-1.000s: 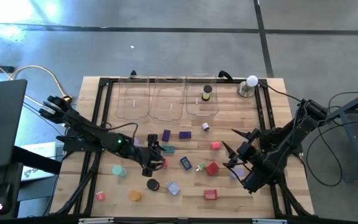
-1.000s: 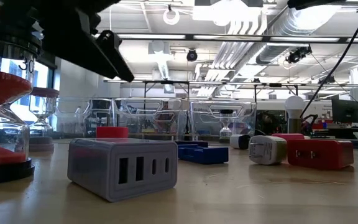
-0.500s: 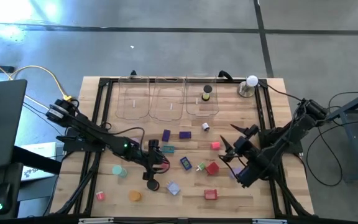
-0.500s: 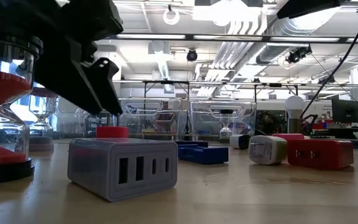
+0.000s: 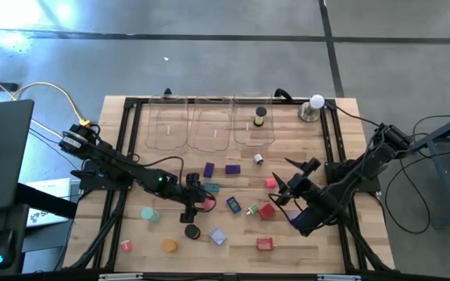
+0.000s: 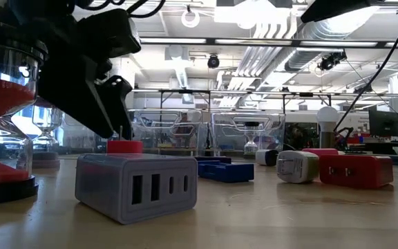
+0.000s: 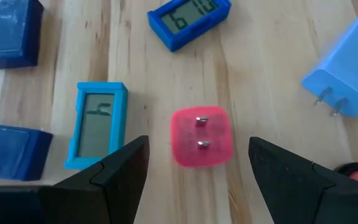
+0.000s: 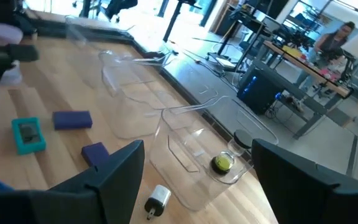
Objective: Pick & Place Office items
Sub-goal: Put the middle pink charger adapter into the left transparent bin
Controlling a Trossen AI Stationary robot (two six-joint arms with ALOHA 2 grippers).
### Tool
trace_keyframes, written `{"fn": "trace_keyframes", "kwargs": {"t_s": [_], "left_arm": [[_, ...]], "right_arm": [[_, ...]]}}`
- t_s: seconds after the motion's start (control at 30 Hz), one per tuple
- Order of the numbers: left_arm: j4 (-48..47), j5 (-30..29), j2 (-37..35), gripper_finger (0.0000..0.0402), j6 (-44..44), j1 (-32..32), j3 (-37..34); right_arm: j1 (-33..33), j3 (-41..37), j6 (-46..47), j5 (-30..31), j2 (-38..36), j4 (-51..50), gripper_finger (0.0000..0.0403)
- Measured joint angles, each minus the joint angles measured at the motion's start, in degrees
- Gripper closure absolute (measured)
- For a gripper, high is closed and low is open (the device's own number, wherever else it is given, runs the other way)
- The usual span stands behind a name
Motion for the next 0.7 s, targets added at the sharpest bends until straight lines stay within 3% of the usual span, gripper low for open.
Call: {"fn": "trace_keyframes", "kwargs": {"t_s": [0.43, 0.7], "left_arm": [[2.3, 0.8, 1.9, 0.0135, 1.1, 0.2, 0.0], [4.8, 2.0, 4.2, 0.0135, 1.3, 1.1, 0.0]], "right_arm": [[0.0, 0.0, -12.0, 0.3, 0.0, 9.0, 0.0117], [0.0, 0.0, -12.3, 0.1, 0.0, 10.7, 0.0117]]}}
